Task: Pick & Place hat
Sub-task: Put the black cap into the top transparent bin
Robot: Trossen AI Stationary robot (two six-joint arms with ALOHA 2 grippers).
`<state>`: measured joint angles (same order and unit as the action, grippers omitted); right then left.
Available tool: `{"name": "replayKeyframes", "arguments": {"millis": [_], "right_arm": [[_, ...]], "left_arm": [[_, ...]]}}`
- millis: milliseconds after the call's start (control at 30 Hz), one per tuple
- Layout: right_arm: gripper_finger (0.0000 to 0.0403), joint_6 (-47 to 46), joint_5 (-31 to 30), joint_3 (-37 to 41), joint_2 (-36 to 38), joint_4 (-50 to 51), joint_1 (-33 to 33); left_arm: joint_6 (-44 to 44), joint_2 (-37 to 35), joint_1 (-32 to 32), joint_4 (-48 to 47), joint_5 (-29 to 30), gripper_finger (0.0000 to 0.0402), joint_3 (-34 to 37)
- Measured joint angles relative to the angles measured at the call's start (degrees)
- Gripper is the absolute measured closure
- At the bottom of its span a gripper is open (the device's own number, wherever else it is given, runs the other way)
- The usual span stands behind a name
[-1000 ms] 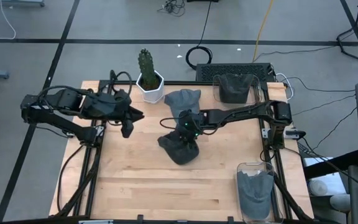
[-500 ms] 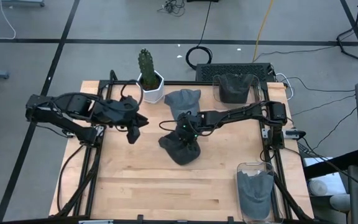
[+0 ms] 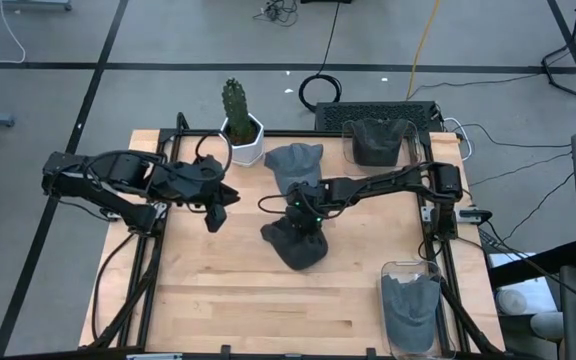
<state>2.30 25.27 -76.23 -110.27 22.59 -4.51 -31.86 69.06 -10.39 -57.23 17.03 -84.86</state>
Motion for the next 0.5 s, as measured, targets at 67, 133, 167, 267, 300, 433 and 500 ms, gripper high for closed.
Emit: {"name": "replayKeyframes", "arguments": {"millis": [67,133,167,267,300,433,500], "right_arm": [[0.0391,0.19,3.17,0.02,0.42,0.66,0.01],[0.0394,0.05,3.24,0.07,1.63,2.01,0.18],[0.0395,0.04,3.25,0.11,2.48,2.85,0.20],[0.0399,0.38,1.68,0.09,6.15,4.89,0.13],[0.0399,0.37,0.02,0.09,7.86,5.91,0.13],[0.0400,1.41,-8.18,0.09,15.90,9.41,0.15],[0.0400,2.96,-14.87,0.09,20.37,12.41,0.14]], "left_arm": [[0.00,-0.07,0.00,-0.01,0.07,0.0325,0.00],[-0.03,-0.06,0.00,0.00,0.05,0.0325,0.00],[-0.18,-0.04,0.00,0.00,0.05,0.0325,0.00],[-0.24,-0.04,0.00,0.02,0.04,0.0325,0.00],[-0.30,-0.04,0.00,0.02,0.03,0.0325,0.00],[-1.26,-0.04,-0.02,-0.02,-0.38,0.0325,0.00],[-1.87,-0.04,-0.02,0.00,-0.43,0.0325,0.00]]}}
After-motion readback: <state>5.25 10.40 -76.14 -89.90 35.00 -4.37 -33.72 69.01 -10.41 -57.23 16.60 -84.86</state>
